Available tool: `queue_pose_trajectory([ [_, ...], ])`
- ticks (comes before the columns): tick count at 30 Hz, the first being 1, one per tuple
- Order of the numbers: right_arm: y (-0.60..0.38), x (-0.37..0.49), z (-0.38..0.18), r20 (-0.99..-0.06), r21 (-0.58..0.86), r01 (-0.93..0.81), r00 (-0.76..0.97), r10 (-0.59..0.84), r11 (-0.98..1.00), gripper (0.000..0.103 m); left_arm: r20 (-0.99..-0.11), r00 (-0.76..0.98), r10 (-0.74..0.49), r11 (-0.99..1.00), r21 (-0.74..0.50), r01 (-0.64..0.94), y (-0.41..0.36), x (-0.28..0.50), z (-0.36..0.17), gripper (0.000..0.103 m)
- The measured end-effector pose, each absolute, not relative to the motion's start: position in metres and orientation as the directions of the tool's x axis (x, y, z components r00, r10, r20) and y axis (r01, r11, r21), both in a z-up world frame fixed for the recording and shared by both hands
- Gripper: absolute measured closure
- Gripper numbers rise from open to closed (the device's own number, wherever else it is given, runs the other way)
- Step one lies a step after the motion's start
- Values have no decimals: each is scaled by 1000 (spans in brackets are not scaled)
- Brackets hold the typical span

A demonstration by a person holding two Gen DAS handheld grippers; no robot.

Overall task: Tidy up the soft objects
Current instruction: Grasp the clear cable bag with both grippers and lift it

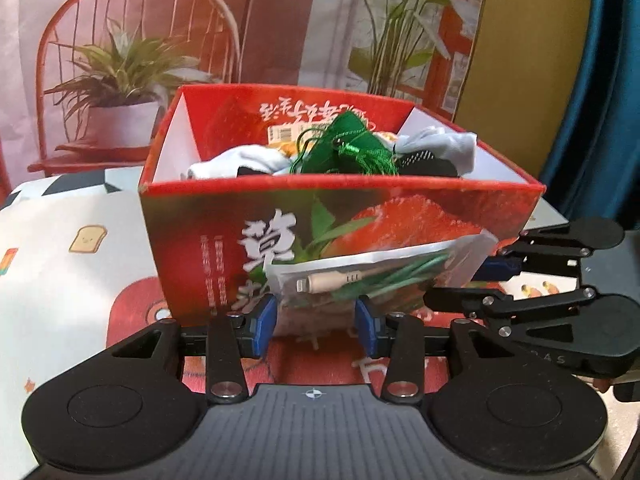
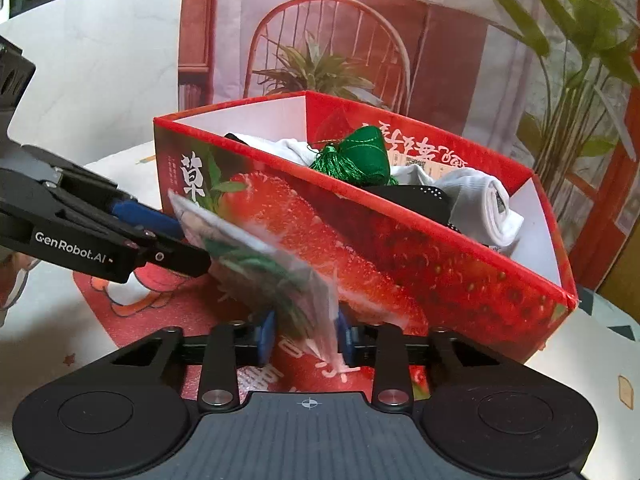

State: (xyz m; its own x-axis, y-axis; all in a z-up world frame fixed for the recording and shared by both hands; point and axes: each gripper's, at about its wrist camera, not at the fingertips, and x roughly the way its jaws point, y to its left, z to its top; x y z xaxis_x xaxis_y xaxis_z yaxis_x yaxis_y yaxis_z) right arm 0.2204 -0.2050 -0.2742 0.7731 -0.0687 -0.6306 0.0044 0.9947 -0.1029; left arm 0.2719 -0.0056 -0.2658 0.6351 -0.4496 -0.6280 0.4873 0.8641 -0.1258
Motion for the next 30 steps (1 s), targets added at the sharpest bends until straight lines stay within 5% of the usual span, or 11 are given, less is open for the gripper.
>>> queue_pose_trajectory([
  [14,-209,216,-276,-621,-89,-16,783,-43,996,88,-609,603,-516,826,-168,537,-10,276,-270,42],
  [30,-208,206,-267,-608,-51,9,793,-39,999,89,-574,603,-554,806,-188,561,-7,262,-253,52],
])
